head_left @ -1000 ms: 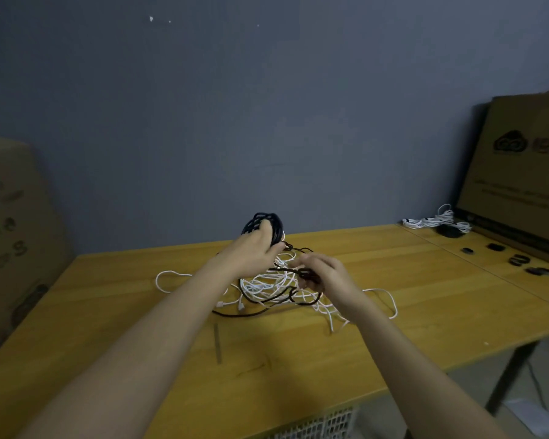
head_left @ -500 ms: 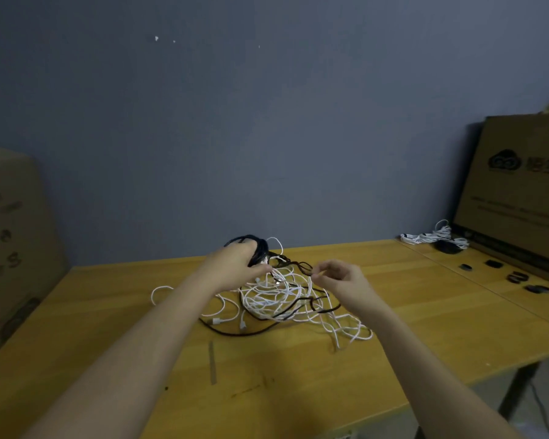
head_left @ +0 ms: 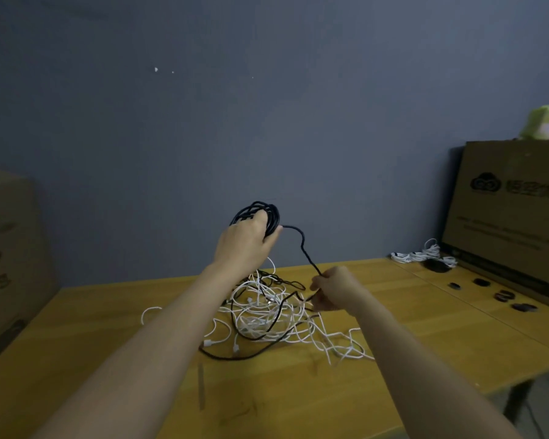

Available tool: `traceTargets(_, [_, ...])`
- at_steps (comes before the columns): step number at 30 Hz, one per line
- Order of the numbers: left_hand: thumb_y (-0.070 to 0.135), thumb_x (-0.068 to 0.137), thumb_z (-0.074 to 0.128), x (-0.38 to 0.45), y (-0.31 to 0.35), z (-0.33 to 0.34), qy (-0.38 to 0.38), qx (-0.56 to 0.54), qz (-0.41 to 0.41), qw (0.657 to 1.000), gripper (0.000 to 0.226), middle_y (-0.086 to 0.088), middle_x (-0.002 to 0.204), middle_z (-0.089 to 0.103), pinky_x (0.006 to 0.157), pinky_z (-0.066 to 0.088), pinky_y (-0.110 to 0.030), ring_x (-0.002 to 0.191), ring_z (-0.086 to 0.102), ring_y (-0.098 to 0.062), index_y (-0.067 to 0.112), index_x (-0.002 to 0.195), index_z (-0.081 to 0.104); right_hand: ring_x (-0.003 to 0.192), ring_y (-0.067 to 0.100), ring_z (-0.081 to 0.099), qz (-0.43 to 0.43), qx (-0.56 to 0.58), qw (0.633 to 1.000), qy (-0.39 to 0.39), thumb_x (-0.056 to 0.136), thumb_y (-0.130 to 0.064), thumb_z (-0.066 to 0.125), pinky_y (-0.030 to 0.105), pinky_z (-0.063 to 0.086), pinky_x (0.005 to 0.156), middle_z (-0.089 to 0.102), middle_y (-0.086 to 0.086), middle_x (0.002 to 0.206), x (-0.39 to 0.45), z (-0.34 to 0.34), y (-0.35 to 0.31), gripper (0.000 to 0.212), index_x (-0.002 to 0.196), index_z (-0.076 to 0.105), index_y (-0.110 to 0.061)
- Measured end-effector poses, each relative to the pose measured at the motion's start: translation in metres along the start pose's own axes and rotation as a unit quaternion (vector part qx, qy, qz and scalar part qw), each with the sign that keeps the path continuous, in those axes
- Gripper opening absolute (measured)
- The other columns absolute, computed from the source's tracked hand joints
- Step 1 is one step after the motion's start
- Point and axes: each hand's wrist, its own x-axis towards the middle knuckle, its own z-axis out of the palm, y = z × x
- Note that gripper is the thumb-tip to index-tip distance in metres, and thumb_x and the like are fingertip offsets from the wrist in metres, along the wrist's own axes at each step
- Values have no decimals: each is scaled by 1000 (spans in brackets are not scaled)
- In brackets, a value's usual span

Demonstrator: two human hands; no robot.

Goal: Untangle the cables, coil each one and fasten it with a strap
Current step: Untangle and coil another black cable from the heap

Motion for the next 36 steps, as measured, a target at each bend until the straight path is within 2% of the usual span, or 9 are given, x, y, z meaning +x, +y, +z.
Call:
traceTargets(6, [41, 100, 40, 22, -12, -7, 5, -81, -62, 995, 36, -3, 59, 40, 44, 23, -31, 46, 36, -19, 9, 84, 38, 71, 31, 66, -195, 47, 956, 213, 95, -4, 48, 42, 53, 67, 62, 17, 73, 37, -44, -61, 27, 70, 61, -5])
traceTargets(11, [42, 98, 44, 57, -3, -23, -12, -182, -99, 978, 32, -11, 86, 53, 62, 37, -34, 83, 56, -33, 11, 96, 38, 71, 4, 56, -419, 114, 846, 308, 97, -6, 43, 21, 42, 65, 63, 1, 84, 41, -63, -136, 22, 93, 65, -8])
traceTargets(15, [33, 100, 45, 49, -11, -8, -172, -152, -134, 964, 60, -16, 144, 39, 96, 41, -40, 127, 45, -33, 4, 145, 17, 84, 27, 64, -172, -377, 910, 32, 98, -19, 48, 32, 50, 72, 69, 14, 98, 71, -42, -88, 23, 97, 66, -6])
traceTargets(18, [29, 101, 43, 34, -30, 4, -187, -122, -147, 964, 41, -14, 125, 49, 87, 45, -40, 110, 52, -30, 5, 131, 29, 63, 29, 64, -117, -230, 963, -77, 100, -22, 48, 33, 54, 60, 65, 12, 72, 72, -32, -60, 33, 76, 63, -7])
traceTargets(23, [28, 101, 42, 26, -36, 10, -116, -151, -146, 971, 20, -5, 79, 47, 57, 38, -33, 66, 48, -18, 9, 101, 36, 59, 18, 56, -301, 103, 938, 134, 100, -18, 48, 23, 48, 54, 59, 8, 71, 64, -29, -74, 27, 79, 60, -5])
traceTargets(27, [27, 100, 42, 26, -35, 17, -110, -145, -133, 974, 20, -8, 84, 61, 66, 48, -37, 70, 59, -19, 7, 96, 42, 65, 19, 58, -251, -113, 956, 103, 101, -20, 45, 28, 45, 63, 65, 6, 72, 60, -22, -61, 26, 85, 63, -9])
traceTargets(30, [28, 100, 45, 18, -42, 21, -148, -130, -126, 972, 17, 0, 83, 65, 64, 49, -30, 66, 59, -7, 11, 98, 43, 57, 17, 52, -202, 46, 978, 37, 102, -15, 43, 27, 52, 60, 51, 5, 61, 49, -30, -57, 23, 97, 62, -4])
traceTargets(33, [30, 99, 47, 13, -42, 22, -156, -126, -118, 973, 19, 1, 82, 63, 61, 46, -29, 70, 59, -7, 12, 99, 42, 54, 7, 43, -307, 150, 931, 130, 100, -16, 48, 18, 40, 53, 49, -4, 65, 28, -39, -68, 17, 93, 64, -15])
traceTargets(36, [31, 99, 48, 9, -36, 25, -125, -132, -115, 977, 23, -6, 78, 56, 60, 44, -34, 69, 56, -18, 10, 95, 41, 67, 9, 54, -436, -28, 858, 270, 98, -22, 52, 24, 42, 61, 63, -3, 81, 17, -35, -65, 16, 100, 66, -15])
